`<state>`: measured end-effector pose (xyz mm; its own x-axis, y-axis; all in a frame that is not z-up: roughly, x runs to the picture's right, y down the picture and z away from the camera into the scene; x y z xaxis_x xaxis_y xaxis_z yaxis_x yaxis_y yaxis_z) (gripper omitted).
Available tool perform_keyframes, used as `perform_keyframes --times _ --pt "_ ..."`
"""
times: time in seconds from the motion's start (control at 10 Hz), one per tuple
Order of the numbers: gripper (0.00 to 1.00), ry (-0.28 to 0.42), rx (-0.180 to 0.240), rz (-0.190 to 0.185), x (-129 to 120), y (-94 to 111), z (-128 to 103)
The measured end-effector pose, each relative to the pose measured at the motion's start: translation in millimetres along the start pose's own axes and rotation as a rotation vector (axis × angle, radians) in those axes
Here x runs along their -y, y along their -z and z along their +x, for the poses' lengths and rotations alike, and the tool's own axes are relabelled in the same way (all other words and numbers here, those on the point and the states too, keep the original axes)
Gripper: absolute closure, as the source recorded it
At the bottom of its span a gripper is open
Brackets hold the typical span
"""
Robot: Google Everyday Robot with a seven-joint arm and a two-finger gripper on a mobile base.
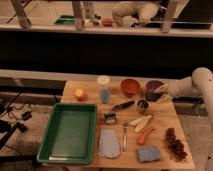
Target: Place eraser in plastic cup
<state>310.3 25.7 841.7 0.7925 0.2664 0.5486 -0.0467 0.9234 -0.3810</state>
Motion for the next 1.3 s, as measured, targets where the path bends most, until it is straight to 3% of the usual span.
perform_keyframes --times 0.4,0.7,0.9,1.3 --pt "1.0 0.136 0.063 -0.055 6 -26 -56" --pt "1.0 0.222 0.099 -0.107 0 -31 -80" --pt "1.0 0.241 0.11 -0.125 0 -35 -87" --pt "1.0 0.241 0.108 -0.126 0 -35 -86"
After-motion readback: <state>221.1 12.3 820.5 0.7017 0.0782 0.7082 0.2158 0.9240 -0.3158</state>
